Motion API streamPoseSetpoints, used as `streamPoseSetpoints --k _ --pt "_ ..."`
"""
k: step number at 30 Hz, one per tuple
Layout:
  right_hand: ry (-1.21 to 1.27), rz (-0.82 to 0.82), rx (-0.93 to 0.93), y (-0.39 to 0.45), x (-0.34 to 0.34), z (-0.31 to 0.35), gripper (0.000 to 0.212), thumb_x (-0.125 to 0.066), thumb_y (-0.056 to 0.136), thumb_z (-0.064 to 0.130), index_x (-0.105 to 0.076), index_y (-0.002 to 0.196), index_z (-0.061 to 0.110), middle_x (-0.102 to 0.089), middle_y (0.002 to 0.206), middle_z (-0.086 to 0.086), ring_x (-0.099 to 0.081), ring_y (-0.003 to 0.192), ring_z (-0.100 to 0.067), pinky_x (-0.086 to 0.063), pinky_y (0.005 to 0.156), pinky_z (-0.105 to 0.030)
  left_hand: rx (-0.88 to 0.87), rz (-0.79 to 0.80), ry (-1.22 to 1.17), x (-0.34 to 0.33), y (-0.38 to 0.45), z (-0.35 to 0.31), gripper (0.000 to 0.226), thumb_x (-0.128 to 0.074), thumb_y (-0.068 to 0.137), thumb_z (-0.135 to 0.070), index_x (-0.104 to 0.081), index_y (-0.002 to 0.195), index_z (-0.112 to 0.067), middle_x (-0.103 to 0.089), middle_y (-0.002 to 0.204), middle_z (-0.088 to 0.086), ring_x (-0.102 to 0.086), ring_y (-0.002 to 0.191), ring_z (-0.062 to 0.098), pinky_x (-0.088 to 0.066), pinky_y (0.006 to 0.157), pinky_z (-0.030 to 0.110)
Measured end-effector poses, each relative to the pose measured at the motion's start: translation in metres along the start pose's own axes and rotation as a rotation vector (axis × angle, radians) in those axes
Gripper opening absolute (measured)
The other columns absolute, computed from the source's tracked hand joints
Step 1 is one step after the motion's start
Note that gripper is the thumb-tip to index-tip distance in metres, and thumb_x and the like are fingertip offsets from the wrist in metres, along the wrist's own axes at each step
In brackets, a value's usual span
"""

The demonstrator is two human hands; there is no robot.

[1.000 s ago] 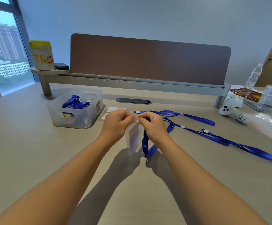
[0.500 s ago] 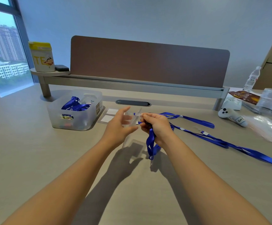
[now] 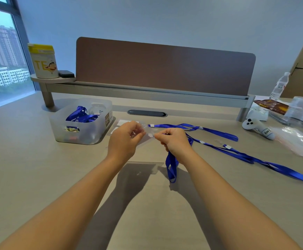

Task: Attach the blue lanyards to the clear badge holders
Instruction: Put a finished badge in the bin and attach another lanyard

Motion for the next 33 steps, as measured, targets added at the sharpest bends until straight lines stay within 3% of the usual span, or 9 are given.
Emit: streamPoseSetpoints --k 5,10,13,17,21,24,26,29,33 --pt "-0.242 0.033 0.068 0.001 -0.008 0.003 0.011 -0.055 0.085 0.009 -0.060 0.078 0.001 -0.047 0.061 0.002 -0.038 0.054 -0.010 -0.033 0.052 -0.022 -0.147 0.019 0.151 0.000 -0.006 -0.009 0.011 -0.062 0.078 -0.010 -0.062 0.082 0.001 -0.069 0.086 0.022 -0.058 0.072 0.029 -0.047 0.064 0.026" --pt "-0.144 0.185 -0.079 0.002 -0.018 -0.014 0.017 -0.058 0.082 0.007 -0.056 0.065 0.006 -0.050 0.065 -0.004 -0.042 0.059 -0.013 -0.036 0.055 -0.022 -0.305 0.027 0.315 -0.003 -0.009 -0.014 0.013 -0.062 0.071 -0.016 -0.062 0.073 -0.003 -0.070 0.069 0.018 -0.062 0.056 0.030 -0.052 0.054 0.031" --pt "-0.337 0.182 -0.021 0.004 -0.025 -0.014 0.016 -0.055 0.084 0.006 -0.063 0.084 -0.009 -0.054 0.079 -0.014 -0.047 0.071 -0.017 -0.038 0.057 -0.022 -0.310 0.025 0.356 -0.004 -0.006 -0.012 0.011 -0.069 0.068 -0.011 -0.062 0.071 -0.003 -0.070 0.066 0.018 -0.062 0.054 0.029 -0.050 0.052 0.028" --pt "-0.412 -0.002 0.089 0.009 -0.010 -0.013 0.025 -0.045 0.093 0.013 -0.057 0.112 0.003 -0.054 0.096 -0.005 -0.048 0.083 -0.014 -0.040 0.069 -0.024 -0.284 0.017 0.399 0.002 -0.006 -0.001 0.012 -0.074 0.066 -0.006 -0.063 0.072 -0.003 -0.071 0.069 0.018 -0.063 0.056 0.031 -0.049 0.055 0.027" --pt "-0.307 -0.007 -0.022 0.016 -0.006 -0.036 0.039 -0.034 0.094 0.002 -0.037 0.132 0.006 -0.038 0.108 -0.005 -0.041 0.070 -0.007 -0.040 0.063 -0.023 -0.286 0.084 0.451 -0.004 -0.016 0.009 0.012 -0.073 0.065 -0.004 -0.063 0.070 -0.003 -0.070 0.066 0.018 -0.062 0.053 0.031 -0.053 0.048 0.032" --pt "-0.398 -0.028 -0.083 0.013 0.002 -0.052 0.043 -0.034 0.092 0.000 -0.035 0.135 0.007 -0.041 0.124 -0.012 -0.049 0.094 -0.020 -0.044 0.078 -0.030 -0.287 0.155 0.470 -0.016 -0.025 0.013 0.010 -0.072 0.067 -0.005 -0.062 0.070 -0.004 -0.070 0.067 0.018 -0.061 0.055 0.031 -0.053 0.046 0.035" --pt "-0.559 -0.064 -0.118 0.009 0.015 -0.064 0.042 -0.036 0.093 0.007 -0.036 0.135 0.009 -0.041 0.136 -0.012 -0.047 0.114 -0.027 -0.042 0.096 -0.036 -0.303 0.172 0.474 -0.022 -0.028 0.012 0.009 -0.071 0.068 -0.003 -0.061 0.069 -0.005 -0.069 0.065 0.017 -0.060 0.055 0.031 -0.050 0.046 0.034" --pt "-0.793 0.053 -0.186 0.002 0.023 -0.088 0.040 -0.047 0.088 0.035 -0.043 0.124 0.018 -0.041 0.132 -0.010 -0.040 0.118 -0.025 -0.034 0.101 -0.040 -0.319 0.187 0.478 -0.030 -0.028 0.008 0.010 -0.070 0.068 -0.002 -0.061 0.068 -0.005 -0.068 0.064 0.017 -0.059 0.053 0.031 -0.048 0.047 0.031" --pt "-0.869 0.254 -0.209 -0.002 0.017 -0.103 0.081 -0.057 0.076 0.055 -0.025 0.142 0.020 -0.013 0.157 0.001 -0.027 0.134 -0.027 -0.028 0.107 -0.041 -0.314 0.208 0.468 -0.038 -0.024 0.008 0.007 -0.068 0.071 -0.004 -0.061 0.071 -0.006 -0.069 0.068 0.017 -0.059 0.057 0.031 -0.047 0.050 0.030"
Point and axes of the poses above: each hand's wrist, its own y-axis towards the middle knuckle, its own x-axis out of the back of the hand, z = x × y, the point moved 8 cm from there along y, towards the middle knuckle
